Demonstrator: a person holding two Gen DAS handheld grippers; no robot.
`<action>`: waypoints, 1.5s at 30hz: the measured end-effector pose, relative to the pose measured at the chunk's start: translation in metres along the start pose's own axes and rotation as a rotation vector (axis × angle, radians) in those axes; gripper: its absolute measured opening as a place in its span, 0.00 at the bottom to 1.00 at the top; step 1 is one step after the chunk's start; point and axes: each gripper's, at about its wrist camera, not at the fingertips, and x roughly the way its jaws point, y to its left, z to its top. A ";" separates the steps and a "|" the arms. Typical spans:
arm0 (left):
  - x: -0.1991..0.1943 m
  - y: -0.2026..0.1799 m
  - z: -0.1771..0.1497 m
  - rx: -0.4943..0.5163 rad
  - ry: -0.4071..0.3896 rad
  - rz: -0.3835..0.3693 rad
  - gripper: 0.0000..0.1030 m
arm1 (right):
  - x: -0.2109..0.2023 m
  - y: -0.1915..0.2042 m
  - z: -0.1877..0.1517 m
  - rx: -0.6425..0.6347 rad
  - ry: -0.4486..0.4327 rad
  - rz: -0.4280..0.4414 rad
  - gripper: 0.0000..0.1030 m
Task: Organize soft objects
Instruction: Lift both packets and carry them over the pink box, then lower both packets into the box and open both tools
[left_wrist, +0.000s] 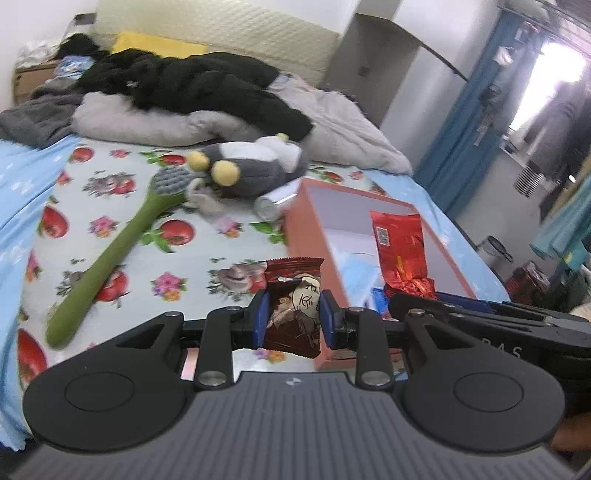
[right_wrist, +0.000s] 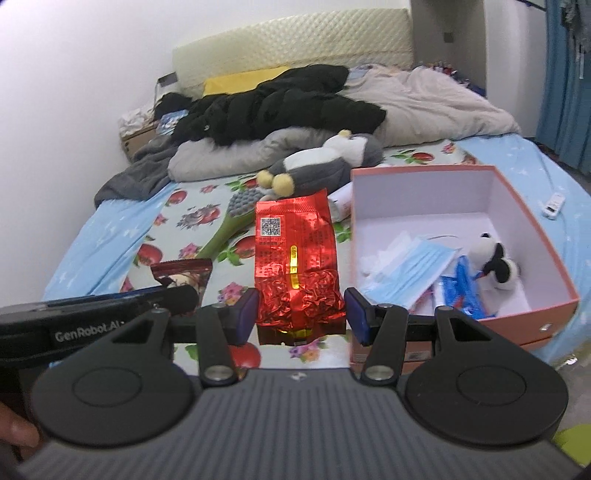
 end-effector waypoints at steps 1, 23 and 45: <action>0.001 -0.005 0.000 0.009 0.001 -0.011 0.33 | -0.004 -0.003 0.000 0.005 -0.005 -0.007 0.53; 0.098 -0.099 0.022 0.128 0.154 -0.162 0.33 | -0.017 -0.105 -0.006 0.204 0.007 -0.156 0.53; 0.288 -0.147 0.056 0.216 0.329 -0.129 0.35 | 0.101 -0.224 0.018 0.291 0.130 -0.232 0.53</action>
